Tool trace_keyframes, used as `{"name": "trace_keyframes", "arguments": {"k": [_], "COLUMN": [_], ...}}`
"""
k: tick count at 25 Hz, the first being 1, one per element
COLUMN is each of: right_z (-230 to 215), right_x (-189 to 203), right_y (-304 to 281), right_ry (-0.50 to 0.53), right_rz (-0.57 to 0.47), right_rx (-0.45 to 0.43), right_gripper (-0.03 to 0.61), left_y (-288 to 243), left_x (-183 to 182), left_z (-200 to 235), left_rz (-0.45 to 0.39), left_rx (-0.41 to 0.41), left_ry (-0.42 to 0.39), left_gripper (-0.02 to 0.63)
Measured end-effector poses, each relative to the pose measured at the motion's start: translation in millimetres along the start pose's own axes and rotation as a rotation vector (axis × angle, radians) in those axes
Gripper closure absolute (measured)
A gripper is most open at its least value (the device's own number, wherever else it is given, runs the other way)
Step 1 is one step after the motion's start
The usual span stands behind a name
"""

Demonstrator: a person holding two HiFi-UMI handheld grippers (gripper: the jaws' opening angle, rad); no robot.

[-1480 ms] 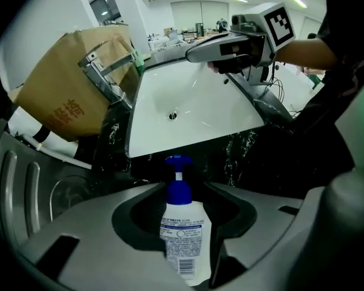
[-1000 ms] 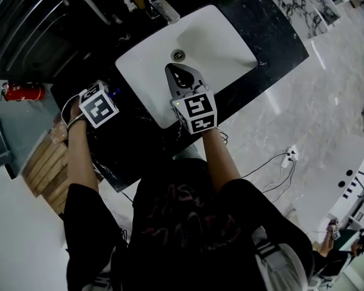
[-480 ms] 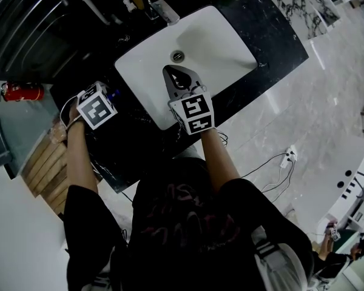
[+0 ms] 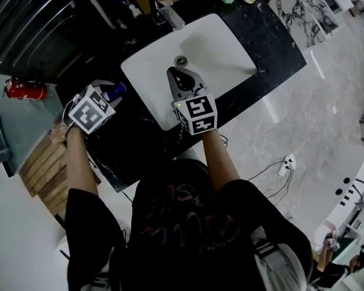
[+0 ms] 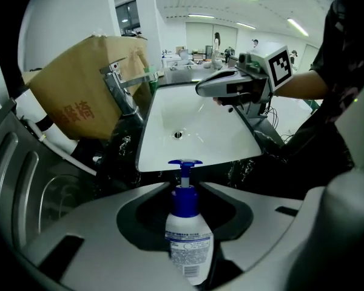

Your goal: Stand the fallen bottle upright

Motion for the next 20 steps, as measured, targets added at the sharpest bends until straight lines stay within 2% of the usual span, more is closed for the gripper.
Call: {"name": "trace_keyframes", "arguments": {"k": [6,13,20], "right_z": [14.0,31.6,53.3], "right_x": [-10.0,-17.1,-22.4], "right_y": [-1.4,-1.1,-2.3], "right_ry": [0.021,0.045,0.068], "right_rz": [-0.007,-0.012,-0.014], "right_rx": [-0.007,-0.008,-0.018], "right_gripper": [0.565,0.565,0.565], "left_y": [23.9,52.4,86.7], "left_x": [6.2,15.4,42.4], "left_z": [10.6,24.6,37.9], "left_rz": [-0.075,-0.228,-0.401], "left_rx": [-0.062,-0.144,-0.245], "left_ry": [0.094,0.264,0.444], "left_gripper": [0.465,0.465,0.465]}}
Point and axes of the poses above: the fingertips, and each gripper's own axes: y backward along the fingers, z to its left, x out of its underside, the point moved 1 cm from there along y, backward along the fingers, and after that the axes turned 15 degrees about -x, right-handed, at the moved point
